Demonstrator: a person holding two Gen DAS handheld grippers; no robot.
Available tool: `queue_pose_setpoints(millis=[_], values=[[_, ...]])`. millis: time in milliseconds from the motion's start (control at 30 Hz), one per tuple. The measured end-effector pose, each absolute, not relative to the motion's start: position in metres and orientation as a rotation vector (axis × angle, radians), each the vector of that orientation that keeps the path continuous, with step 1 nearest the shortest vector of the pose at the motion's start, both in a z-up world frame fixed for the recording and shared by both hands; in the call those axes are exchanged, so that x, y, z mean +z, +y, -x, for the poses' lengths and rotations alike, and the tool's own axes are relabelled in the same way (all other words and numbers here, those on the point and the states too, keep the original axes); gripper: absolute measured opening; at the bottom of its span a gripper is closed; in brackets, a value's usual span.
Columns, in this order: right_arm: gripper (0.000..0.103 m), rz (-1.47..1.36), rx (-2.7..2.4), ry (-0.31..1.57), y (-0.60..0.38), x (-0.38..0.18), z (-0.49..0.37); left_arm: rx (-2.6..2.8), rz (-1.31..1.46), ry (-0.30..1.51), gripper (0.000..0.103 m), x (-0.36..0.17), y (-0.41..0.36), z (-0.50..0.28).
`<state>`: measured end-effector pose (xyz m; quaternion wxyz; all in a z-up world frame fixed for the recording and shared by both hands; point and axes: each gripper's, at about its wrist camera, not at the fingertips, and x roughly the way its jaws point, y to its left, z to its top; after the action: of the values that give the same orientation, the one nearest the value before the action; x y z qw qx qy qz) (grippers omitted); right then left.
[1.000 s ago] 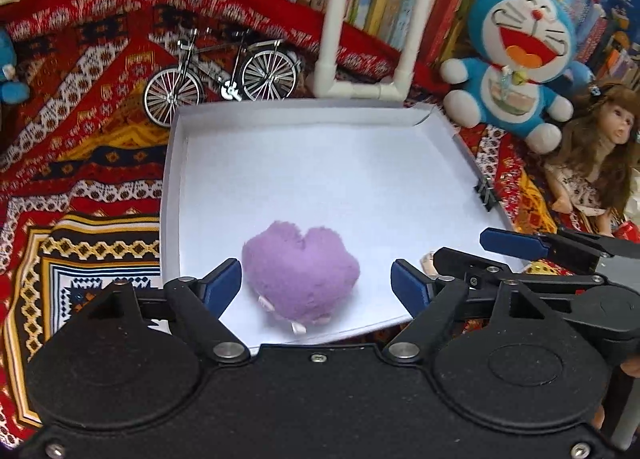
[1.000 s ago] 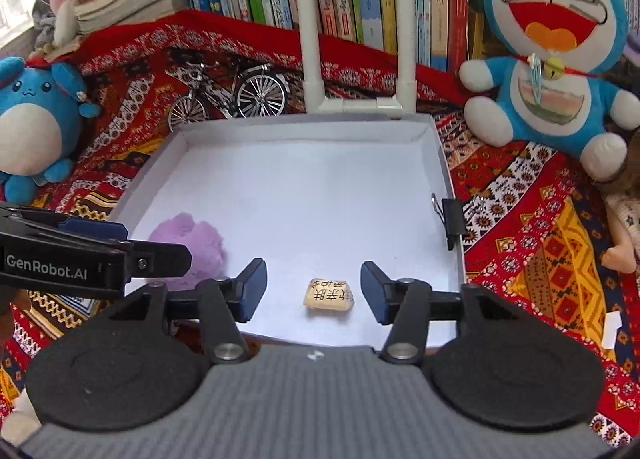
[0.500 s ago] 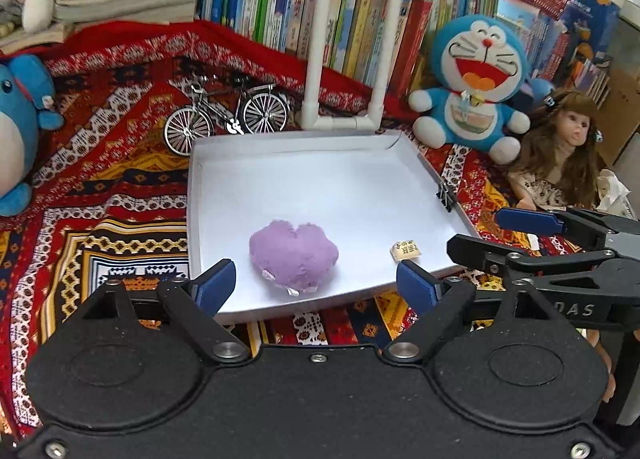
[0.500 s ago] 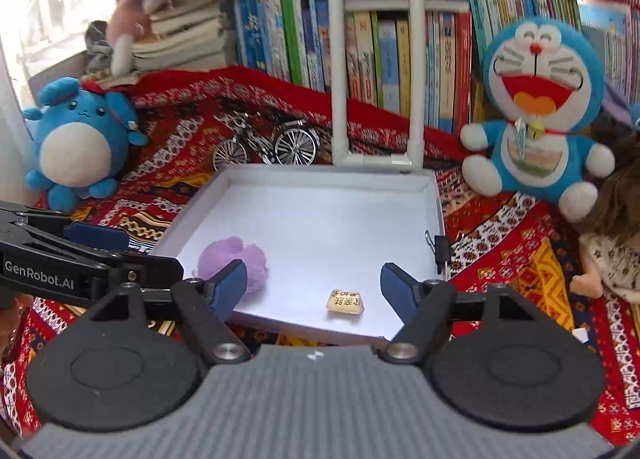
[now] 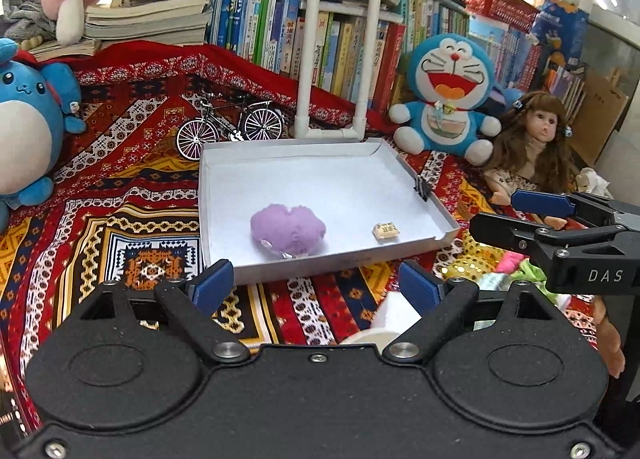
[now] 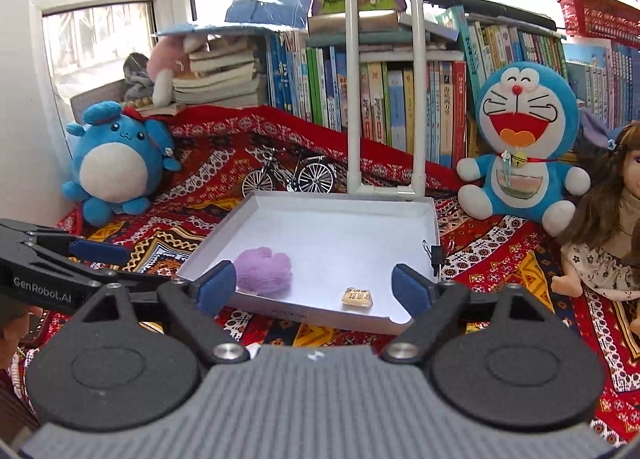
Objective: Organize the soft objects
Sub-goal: 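Move both grippers back toward the remaining clutter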
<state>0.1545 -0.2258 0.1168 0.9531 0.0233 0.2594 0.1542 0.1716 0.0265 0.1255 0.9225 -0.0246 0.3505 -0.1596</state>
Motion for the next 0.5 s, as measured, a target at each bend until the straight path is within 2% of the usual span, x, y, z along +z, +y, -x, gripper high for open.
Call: queue_pose_setpoints(millis=[233,500], values=[[0.102,-0.034,0.318,0.462,-0.230,0.113,-0.124,-0.340,0.035,0.654,0.092,0.117,0.026,-0.128],[0.103,0.000,0.327,0.392,-0.228,0.105,-0.094,-0.343,0.056,0.594,0.093,0.111,0.029,-0.095]])
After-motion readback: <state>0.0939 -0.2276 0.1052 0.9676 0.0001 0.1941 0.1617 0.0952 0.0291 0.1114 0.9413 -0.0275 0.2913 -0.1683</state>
